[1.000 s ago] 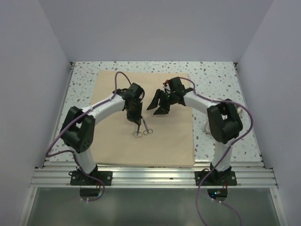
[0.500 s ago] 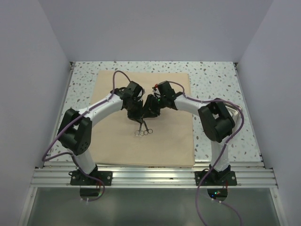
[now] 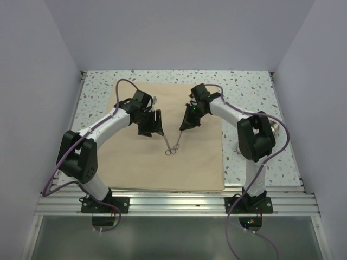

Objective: Prepare the surgical pack

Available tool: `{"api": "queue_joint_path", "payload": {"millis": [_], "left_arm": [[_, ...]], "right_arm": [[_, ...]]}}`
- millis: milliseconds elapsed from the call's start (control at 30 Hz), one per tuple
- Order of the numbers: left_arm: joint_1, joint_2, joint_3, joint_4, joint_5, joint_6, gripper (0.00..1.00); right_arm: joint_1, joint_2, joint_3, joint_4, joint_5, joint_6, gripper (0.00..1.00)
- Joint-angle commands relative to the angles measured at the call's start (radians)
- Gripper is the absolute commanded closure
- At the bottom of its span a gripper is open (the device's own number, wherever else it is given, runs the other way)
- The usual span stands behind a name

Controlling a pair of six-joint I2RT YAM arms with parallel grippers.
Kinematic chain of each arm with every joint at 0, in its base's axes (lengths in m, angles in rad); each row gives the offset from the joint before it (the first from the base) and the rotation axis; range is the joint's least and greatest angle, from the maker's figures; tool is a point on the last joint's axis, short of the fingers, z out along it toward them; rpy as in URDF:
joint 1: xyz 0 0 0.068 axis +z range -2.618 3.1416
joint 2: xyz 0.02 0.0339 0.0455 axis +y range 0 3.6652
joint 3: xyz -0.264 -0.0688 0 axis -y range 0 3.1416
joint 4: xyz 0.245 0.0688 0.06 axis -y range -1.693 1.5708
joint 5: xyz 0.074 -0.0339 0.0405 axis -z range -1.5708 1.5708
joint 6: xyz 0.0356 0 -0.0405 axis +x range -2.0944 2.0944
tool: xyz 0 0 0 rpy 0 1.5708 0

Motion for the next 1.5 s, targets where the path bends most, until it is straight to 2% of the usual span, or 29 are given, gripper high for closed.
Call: {"api": "queue_joint_path", "payload": {"millis": [0, 33, 100, 133, 200, 233, 367, 533, 567, 600, 867, 967, 1033, 1133, 1233, 1300, 1467], "left_arm": [[0.047, -0.065, -0.046, 0.052, 0.022, 0.052, 0.34], [0.063, -0.068, -0.059, 0.067, 0.026, 0.057, 0.34], [0.069, -0.072, -0.084, 0.089, 0.052, 0.065, 0.34], [0.069, -0.068, -0.102, 0.109, 0.062, 0.071, 0.35], [0.069, -0.062, -0.128, 0.13, 0.098, 0.068, 0.36], [0.069, -0.061, -0.136, 0.152, 0.111, 0.066, 0.37], [0.069, -0.056, -0.153, 0.192, 0.171, 0.057, 0.36], [0.069, -0.042, -0.129, 0.179, 0.191, 0.069, 0.34], [0.069, -0.038, -0.127, 0.179, 0.2, 0.068, 0.33], [0.069, -0.033, -0.126, 0.178, 0.203, 0.063, 0.33], [0.063, 0.019, -0.126, 0.192, 0.258, 0.011, 0.32], [0.049, 0.054, -0.093, 0.173, 0.232, -0.013, 0.32], [0.038, 0.088, -0.055, 0.144, 0.211, -0.039, 0.33], [0.022, 0.137, 0.017, 0.1, 0.157, -0.068, 0.33], [-0.005, 0.194, 0.094, 0.042, 0.068, -0.098, 0.34], [-0.02, 0.246, 0.149, -0.014, 0.002, -0.124, 0.38], [-0.058, 0.321, 0.255, -0.126, -0.194, -0.184, 0.44]], "right_arm": [[-0.148, -0.103, 0.127, -0.422, 0.263, -0.236, 1.0], [-0.223, -0.129, 0.142, -0.467, 0.357, -0.27, 1.0], [-0.308, -0.166, 0.155, -0.53, 0.437, -0.338, 1.0], [-0.402, -0.188, 0.156, -0.57, 0.494, -0.35, 1.0], [-0.495, -0.243, 0.149, -0.587, 0.523, -0.395, 1.0], [-0.579, -0.252, 0.15, -0.592, 0.546, -0.409, 1.0], [-0.698, -0.255, 0.133, -0.589, 0.588, -0.473, 1.0], [-0.77, -0.229, 0.06, -0.463, 0.487, -0.486, 1.0], [-0.776, -0.219, 0.057, -0.447, 0.478, -0.495, 1.0], [-0.78, -0.202, 0.055, -0.422, 0.405, -0.496, 1.0], [-0.814, -0.062, 0.074, -0.362, 0.3, -0.496, 0.99], [-0.814, -0.031, 0.083, -0.363, 0.292, -0.473, 0.81], [-0.814, -0.03, 0.098, -0.394, 0.333, -0.458, 0.61], [-0.804, -0.076, 0.141, -0.451, 0.4, -0.429, 0.46], [-0.756, -0.142, 0.199, -0.514, 0.441, -0.403, 0.44], [-0.694, -0.195, 0.218, -0.54, 0.435, -0.383, 0.44], [-0.557, -0.287, 0.169, -0.537, 0.381, -0.361, 0.44]]}}
